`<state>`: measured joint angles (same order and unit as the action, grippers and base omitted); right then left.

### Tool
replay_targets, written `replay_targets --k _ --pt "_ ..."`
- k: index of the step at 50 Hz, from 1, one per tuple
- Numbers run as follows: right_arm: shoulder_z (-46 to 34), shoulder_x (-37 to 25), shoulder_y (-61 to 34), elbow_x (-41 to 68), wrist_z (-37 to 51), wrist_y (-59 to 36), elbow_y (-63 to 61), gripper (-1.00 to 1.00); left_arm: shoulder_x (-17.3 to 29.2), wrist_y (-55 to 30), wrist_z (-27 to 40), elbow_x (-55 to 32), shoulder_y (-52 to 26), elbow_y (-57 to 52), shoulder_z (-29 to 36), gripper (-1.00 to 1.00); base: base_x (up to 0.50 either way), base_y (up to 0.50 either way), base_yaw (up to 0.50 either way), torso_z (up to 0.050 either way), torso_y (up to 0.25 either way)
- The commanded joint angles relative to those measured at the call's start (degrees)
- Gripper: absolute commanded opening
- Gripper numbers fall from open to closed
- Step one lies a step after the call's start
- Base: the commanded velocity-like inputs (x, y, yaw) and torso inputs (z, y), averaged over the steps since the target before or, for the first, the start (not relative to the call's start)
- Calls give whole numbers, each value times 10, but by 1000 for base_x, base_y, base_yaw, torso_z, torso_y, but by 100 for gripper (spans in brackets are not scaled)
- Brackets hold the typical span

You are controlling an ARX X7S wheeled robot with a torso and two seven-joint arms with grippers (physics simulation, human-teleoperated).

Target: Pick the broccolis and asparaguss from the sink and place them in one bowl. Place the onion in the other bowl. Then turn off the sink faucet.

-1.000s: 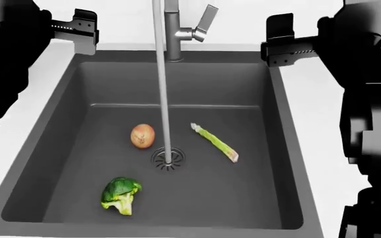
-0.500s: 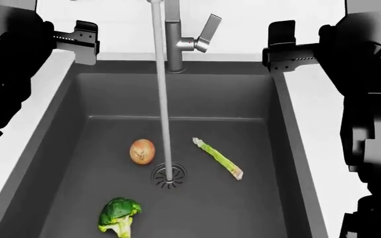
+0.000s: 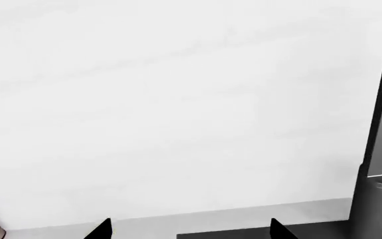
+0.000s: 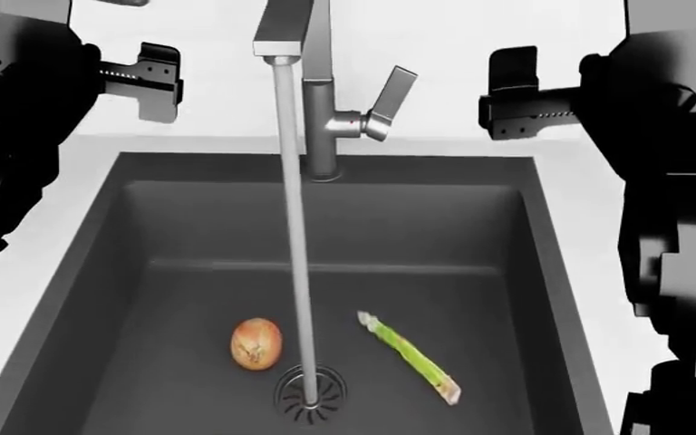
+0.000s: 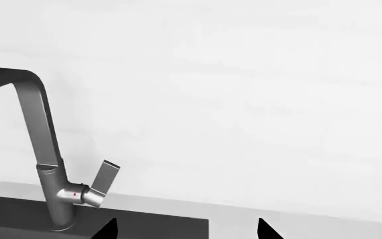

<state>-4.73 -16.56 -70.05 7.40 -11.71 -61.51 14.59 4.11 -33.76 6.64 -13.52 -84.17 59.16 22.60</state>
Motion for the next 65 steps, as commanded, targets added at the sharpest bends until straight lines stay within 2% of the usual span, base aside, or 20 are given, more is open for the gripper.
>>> replay_targets --k 1,5,14,18,21,23,26,30,31,38,41,44,46,47,49,55,57,65 --pt "4 1 5 0 -2 -1 -3 100 -4 4 -1 -5 7 -13 0 100 316 0 0 0 0" --pt "16 4 9 3 5 -9 -6 100 2 -12 5 -7 24 -48 2 100 205 0 0 0 0" --pt "17 -1 16 6 5 -15 -19 100 0 -5 4 -9 21 -33 5 100 69 0 0 0 0" --pt "19 -2 19 5 9 -14 -24 100 -4 -28 20 -13 12 -14 -1 100 68 0 0 0 3" --pt "23 -2 21 5 13 -20 -29 100 11 -88 29 -24 35 -104 -1 100 3 0 0 0 0" --pt "21 -3 21 6 13 -27 -33 100 22 -161 32 -55 65 -179 -19 100 0 0 0 0 0" --pt "18 -5 23 7 12 -33 -42 100 43 -205 41 -52 97 -259 0 100 0 0 0 0 0" --pt "20 -8 27 9 11 -37 -48 100 70 -314 45 -96 146 -409 -13 100 0 0 0 0 0" --pt "23 -8 30 10 11 -36 -49 100 83 -366 45 -118 164 -482 -14 100 0 0 0 0 0" --pt "31 -9 43 13 14 -34 -63 100 105 -480 57 -171 215 -647 -24 100 0 0 0 0 0" --pt "32 -11 46 14 14 -36 -68 100 108 -541 58 -210 248 -709 -49 100 0 0 0 0 0" --pt "33 -11 47 15 14 -36 -68 100 114 -561 84 -259 257 -728 -58 100 0 0 0 0 0" --pt "32 -10 47 16 14 -36 -68 100 126 -561 134 -332 254 -720 -52 100 0 0 0 0 0" --pt "33 -10 48 16 15 -35 -68 100 141 -559 126 -347 252 -731 -31 100 0 0 0 0 0" --pt "32 -9 50 17 14 -34 -67 100 148 -561 189 -436 251 -701 -27 100 0 0 0 0 0" --pt "26 -8 56 16 15 -33 -67 100 155 -548 233 -482 309 -698 2 100 0 0 0 0 0" --pt "25 -7 53 17 15 -34 -64 100 146 -558 254 -511 316 -671 -14 100 0 0 0 0 0" --pt "34 -7 67 22 17 -37 -74 100 141 -550 281 -574 321 -633 2 100 0 0 0 0 0"
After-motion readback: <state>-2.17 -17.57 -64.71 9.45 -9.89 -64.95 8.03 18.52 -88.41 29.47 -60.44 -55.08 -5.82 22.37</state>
